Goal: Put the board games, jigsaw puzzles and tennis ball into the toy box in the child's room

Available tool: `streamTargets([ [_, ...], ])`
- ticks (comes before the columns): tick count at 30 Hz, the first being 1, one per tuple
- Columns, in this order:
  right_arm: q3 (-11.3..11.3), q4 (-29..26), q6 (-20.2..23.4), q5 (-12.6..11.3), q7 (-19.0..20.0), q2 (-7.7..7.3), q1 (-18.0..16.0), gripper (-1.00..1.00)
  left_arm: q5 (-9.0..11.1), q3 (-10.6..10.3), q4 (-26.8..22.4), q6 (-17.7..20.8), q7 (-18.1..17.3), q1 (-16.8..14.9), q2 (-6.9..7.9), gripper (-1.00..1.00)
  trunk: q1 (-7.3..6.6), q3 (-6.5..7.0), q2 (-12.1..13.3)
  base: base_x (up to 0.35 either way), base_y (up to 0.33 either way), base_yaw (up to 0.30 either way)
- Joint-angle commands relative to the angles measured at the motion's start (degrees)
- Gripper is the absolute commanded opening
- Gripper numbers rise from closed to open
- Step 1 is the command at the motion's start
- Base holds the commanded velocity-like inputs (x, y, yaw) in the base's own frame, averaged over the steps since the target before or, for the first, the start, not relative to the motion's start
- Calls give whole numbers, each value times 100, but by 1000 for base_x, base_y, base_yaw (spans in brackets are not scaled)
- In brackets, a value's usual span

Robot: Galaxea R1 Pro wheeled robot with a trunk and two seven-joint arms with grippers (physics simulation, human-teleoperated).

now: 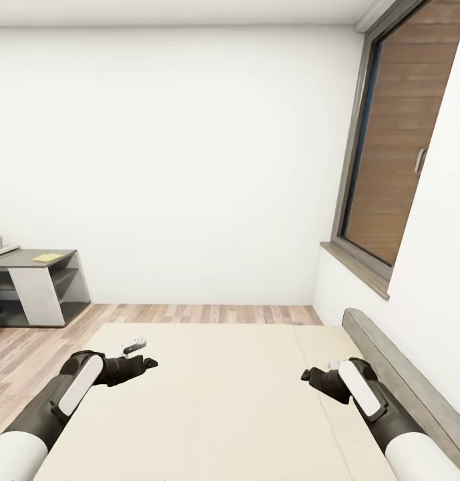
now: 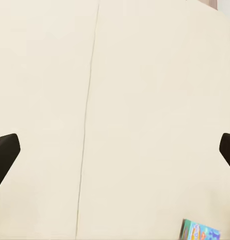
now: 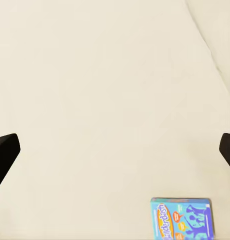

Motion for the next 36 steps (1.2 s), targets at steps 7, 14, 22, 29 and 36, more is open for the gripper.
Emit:
streamTargets([
  [7, 21, 71, 9, 309, -53, 15, -9, 100, 4, -41, 45, 17, 16, -9, 15, 100, 2, -69, -6, 0, 0, -71],
  [14, 15, 76, 49, 528, -46, 58, -10, 100, 8, -50, 48, 38, 13, -10, 15, 100, 2, -135, -6, 0, 0, -109],
  [22, 14, 76, 140, 551, -48, 78, -10, 100, 16, -52, 49, 49, 12, -10, 31, 100, 2, -210, -6, 0, 0, -112],
  [29, 23, 76, 152, 554, -47, 96, -10, 100, 20, -52, 49, 57, 2, -10, 44, 100, 2, -275, -6, 0, 0, -112],
  [36, 300, 46, 146, 565, -40, 103, -10, 100, 21, -53, 44, 57, -4, -10, 50, 100, 2, -308, -6, 0, 0, -43],
])
